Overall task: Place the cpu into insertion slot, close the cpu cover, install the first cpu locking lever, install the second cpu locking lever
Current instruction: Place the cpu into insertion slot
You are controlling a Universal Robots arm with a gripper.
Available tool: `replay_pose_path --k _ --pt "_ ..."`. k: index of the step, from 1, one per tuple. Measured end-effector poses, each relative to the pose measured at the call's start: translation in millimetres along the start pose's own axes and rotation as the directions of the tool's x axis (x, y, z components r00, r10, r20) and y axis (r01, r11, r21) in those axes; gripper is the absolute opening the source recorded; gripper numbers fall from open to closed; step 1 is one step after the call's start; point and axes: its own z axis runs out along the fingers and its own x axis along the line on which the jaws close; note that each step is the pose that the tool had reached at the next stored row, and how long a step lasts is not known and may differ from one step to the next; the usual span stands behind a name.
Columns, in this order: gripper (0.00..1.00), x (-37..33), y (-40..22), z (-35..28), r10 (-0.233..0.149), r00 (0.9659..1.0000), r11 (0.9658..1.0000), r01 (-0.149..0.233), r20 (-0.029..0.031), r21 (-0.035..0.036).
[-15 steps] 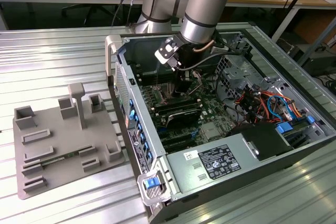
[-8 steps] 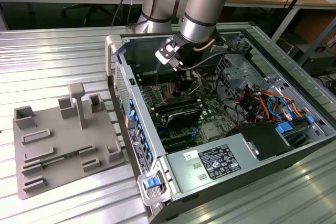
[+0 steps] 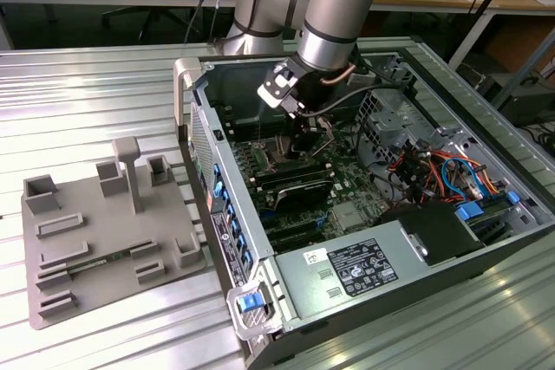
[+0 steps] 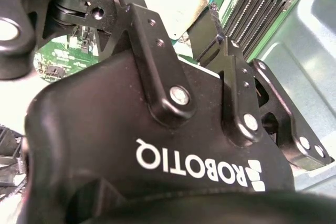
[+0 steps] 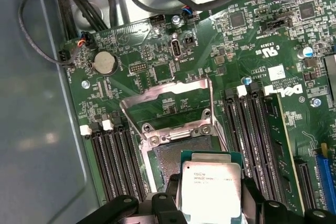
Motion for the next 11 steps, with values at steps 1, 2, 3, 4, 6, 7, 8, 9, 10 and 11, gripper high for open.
replay_pose_path --k 1,2,3,4,6,7,8,9,10,11 --pt "0.55 0.0 0.0 0.0 -0.003 1.0000 1.0000 0.003 0.0001 -0.0002" --pt "0.55 0.0 0.0 0.0 -0.007 1.0000 1.0000 0.007 0.0003 -0.0004" --pt "0.55 0.0 0.0 0.0 -0.011 0.9999 0.9999 0.011 0.0004 -0.0007" --pt "0.55 0.0 0.0 0.0 -0.014 0.9999 0.9999 0.014 0.0006 -0.0009" --pt "0.55 0.0 0.0 0.0 -0.021 0.9998 0.9998 0.021 0.0007 -0.0014" --pt "0.55 0.0 0.0 0.0 -0.024 0.9997 0.9997 0.024 0.0009 -0.0016" --pt "0.55 0.0 0.0 0.0 -0.027 0.9996 0.9996 0.027 0.0010 -0.0018" --pt "0.55 0.0 0.0 0.0 -0.029 0.9996 0.9996 0.029 0.0011 -0.0019" --pt "0.55 0.0 0.0 0.0 -0.033 0.9995 0.9995 0.033 0.0012 -0.0021" --pt "0.55 0.0 0.0 0.0 -0.036 0.9993 0.9993 0.036 0.0013 -0.0024"
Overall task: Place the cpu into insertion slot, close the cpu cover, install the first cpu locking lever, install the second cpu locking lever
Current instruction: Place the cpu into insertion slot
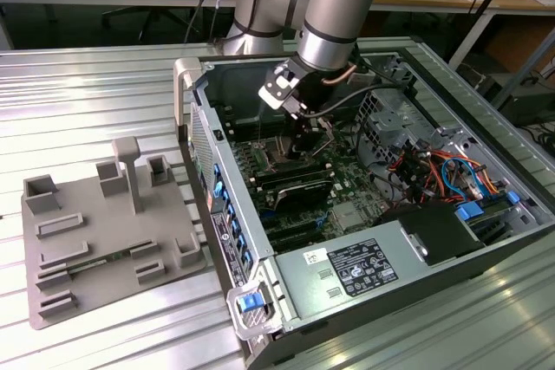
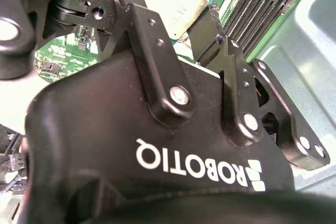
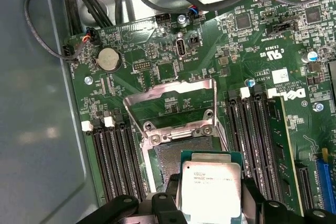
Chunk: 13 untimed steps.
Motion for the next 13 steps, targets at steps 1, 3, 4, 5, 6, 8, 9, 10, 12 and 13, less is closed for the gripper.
replay_pose_path --k 1,3,4,5,6,8,9,10,12,13 --pt "0.55 0.0 0.0 0.0 -0.002 1.0000 1.0000 0.002 0.0001 -0.0001" --pt "0.55 0.0 0.0 0.0 -0.009 1.0000 1.0000 0.009 0.0003 -0.0006" --pt "0.55 0.0 0.0 0.0 -0.011 0.9999 0.9999 0.011 0.0004 -0.0007" --pt "0.55 0.0 0.0 0.0 -0.014 0.9999 0.9999 0.014 0.0004 -0.0009" --pt "0.55 0.0 0.0 0.0 -0.015 0.9999 0.9999 0.015 0.0005 -0.0010" --pt "0.55 0.0 0.0 0.0 -0.022 0.9997 0.9997 0.022 0.0008 -0.0015" --pt "0.55 0.0 0.0 0.0 -0.025 0.9997 0.9997 0.025 0.0008 -0.0016" --pt "0.55 0.0 0.0 0.0 -0.027 0.9996 0.9996 0.027 0.0009 -0.0018" --pt "0.55 0.0 0.0 0.0 -0.031 0.9995 0.9995 0.031 0.0011 -0.0020" --pt "0.55 0.0 0.0 0.0 -0.034 0.9994 0.9994 0.034 0.0012 -0.0022"
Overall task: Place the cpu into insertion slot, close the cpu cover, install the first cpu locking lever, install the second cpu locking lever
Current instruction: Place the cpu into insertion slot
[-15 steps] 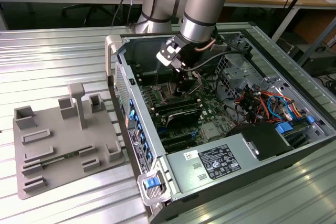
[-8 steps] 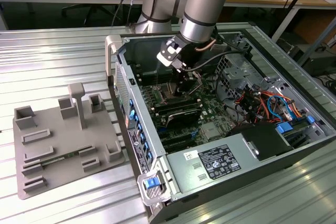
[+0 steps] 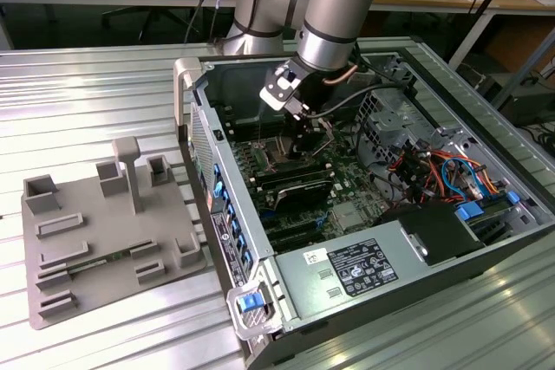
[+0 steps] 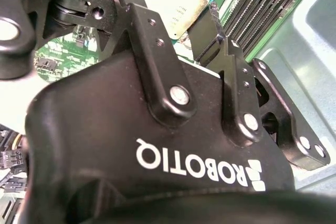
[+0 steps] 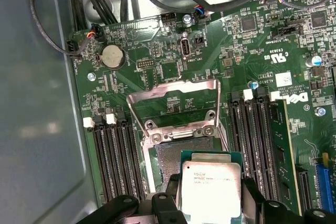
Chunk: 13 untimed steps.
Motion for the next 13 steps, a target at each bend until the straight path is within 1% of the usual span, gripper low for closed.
replay_pose_path --k 8,13 --pt "0.55 0.0 0.0 0.0 -0.027 0.9996 0.9996 0.027 0.0009 -0.0017" --pt "0.55 0.0 0.0 0.0 -0.033 0.9994 0.9994 0.033 0.0012 -0.0021"
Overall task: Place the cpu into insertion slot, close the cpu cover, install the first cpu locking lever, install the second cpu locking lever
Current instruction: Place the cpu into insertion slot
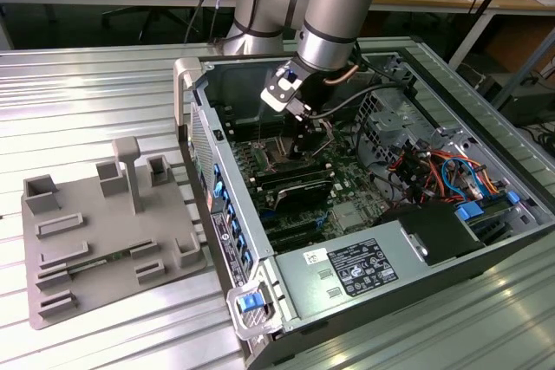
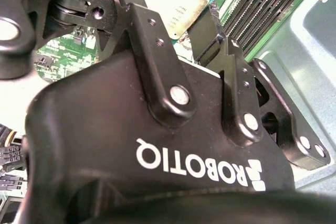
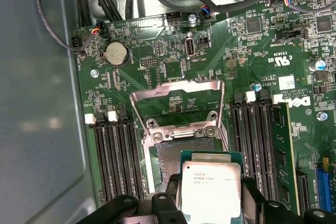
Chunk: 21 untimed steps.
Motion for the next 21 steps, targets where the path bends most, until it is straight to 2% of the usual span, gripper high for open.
replay_pose_path --k 21 --pt "0.55 0.0 0.0 0.1 -0.011 0.9999 0.9999 0.011 0.0004 -0.0007"
